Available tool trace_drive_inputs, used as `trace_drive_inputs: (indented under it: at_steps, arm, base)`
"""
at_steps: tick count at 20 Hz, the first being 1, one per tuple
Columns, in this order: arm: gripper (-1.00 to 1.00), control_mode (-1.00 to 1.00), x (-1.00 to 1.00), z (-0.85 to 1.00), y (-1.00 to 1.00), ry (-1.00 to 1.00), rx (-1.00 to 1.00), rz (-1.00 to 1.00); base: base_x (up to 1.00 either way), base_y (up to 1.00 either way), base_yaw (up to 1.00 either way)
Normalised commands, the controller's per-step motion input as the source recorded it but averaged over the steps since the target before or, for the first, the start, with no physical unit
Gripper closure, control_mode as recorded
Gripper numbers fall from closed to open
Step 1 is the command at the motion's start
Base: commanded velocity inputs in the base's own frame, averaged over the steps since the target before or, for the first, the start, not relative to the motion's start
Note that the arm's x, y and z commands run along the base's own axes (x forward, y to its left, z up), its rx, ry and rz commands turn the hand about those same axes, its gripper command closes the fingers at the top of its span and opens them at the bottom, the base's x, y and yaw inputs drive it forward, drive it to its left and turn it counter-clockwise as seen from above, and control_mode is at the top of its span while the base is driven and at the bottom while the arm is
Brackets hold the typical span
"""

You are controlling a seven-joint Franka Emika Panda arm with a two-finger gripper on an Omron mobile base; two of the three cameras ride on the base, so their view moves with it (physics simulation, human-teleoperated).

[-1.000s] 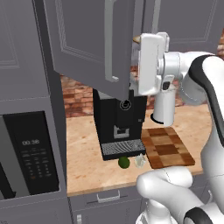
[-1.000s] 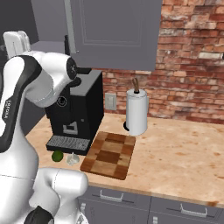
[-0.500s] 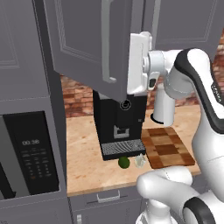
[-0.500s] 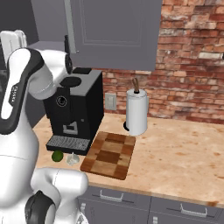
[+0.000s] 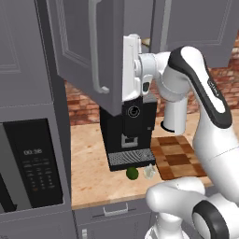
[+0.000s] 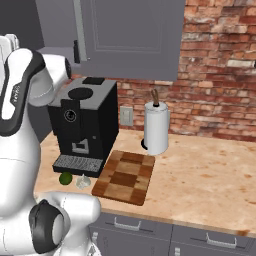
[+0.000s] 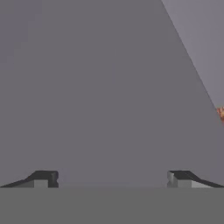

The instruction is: Open the cabinet. Place the bowl and condiment on the counter. Then place the lime and garlic on the cutting board.

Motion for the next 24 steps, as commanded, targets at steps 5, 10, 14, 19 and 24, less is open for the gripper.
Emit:
trace_drive_inputs:
  at_steps: [5, 10, 14, 19, 24]
  arm:
    - [-1.0, -1.0, 0.14, -0.1, 0.47, 0.03, 0.0, 0.11]
    - [-1.0, -1.0, 0.08, -0.25, 0.23, 0.01, 0.0, 0.07]
    - [-1.0, -1.0, 0.02, -0.17, 0.21, 0.08, -0.02, 0.0]
    - [-1.0, -1.0, 0.01, -0.07, 0.58, 0.03, 0.0, 0.0]
    - [-1.0, -1.0, 0.0, 0.08, 0.48, 0.0, -0.11, 0.0]
  base:
    - [0.0, 0.0, 0.0]
    - [0.0, 0.0, 0.0]
    - [0.0, 0.0, 0.0]
    - [0.0, 0.0, 0.0]
    - [0.0, 0.0, 0.0]
